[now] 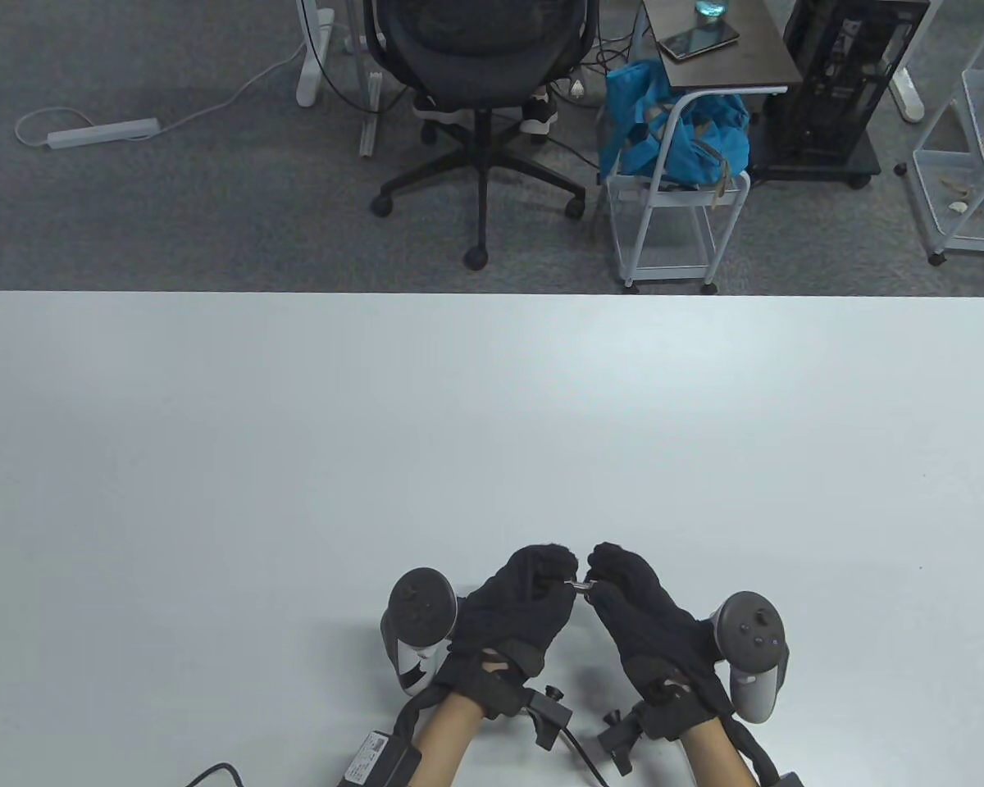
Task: Unscrew nut from screw
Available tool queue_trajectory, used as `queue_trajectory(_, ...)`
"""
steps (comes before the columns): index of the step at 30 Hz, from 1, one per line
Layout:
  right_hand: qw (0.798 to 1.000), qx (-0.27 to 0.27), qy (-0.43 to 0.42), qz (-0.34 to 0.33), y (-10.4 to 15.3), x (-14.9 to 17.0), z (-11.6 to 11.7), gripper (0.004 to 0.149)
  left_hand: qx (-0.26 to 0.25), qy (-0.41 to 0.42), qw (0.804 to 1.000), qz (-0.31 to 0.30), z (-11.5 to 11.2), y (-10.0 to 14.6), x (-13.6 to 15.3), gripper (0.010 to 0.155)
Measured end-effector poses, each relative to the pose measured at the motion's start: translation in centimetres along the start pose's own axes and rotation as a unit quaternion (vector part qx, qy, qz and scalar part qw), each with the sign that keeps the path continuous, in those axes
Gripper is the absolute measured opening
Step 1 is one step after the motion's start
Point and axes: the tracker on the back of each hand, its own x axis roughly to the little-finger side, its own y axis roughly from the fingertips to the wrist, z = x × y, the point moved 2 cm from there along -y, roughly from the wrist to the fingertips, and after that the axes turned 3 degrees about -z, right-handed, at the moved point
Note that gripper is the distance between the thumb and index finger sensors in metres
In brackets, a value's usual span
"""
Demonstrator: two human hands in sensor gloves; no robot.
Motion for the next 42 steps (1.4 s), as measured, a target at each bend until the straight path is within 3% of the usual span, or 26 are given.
queue_trajectory(6, 1.0, -0.006, -0.008, 0.002, -0.1, -0.1, 0.1, 0.058, 0.004, -0.003, 1.0, -0.003, -0.1, 0.0, 0.0, 0.047)
queue_trajectory(16, 0.999, -0.006, 0.0, -0.036, -0.1, -0.9, 0.0, 0.052, -0.002, 0.0, 1.0, 0.001, 0.0, 0.1, 0.0, 0.047)
queue_trajectory(20, 0.999, -0.02, -0.013, -0.042, -0.1, -1.1, 0.1, 0.054, -0.011, 0.01, 1.0, 0.005, 0.1, 0.1, 0.1, 0.047)
queue_trajectory(26, 1.0, -0.012, -0.013, 0.001, 0.0, 0.1, 0.1, 0.071, -0.005, 0.003, 1.0, -0.005, 0.0, 0.1, -0.1, 0.047)
queue_trajectory(33, 1.0, -0.019, -0.007, 0.005, -0.1, 0.0, 0.2, 0.057, -0.002, -0.001, 1.0, -0.006, -0.1, 0.1, -0.1, 0.047)
queue_trajectory(42, 1.0, -0.01, 0.007, -0.028, -0.2, -0.7, 0.0, 0.055, -0.002, 0.001, 1.0, -0.001, 0.0, 0.1, -0.1, 0.047)
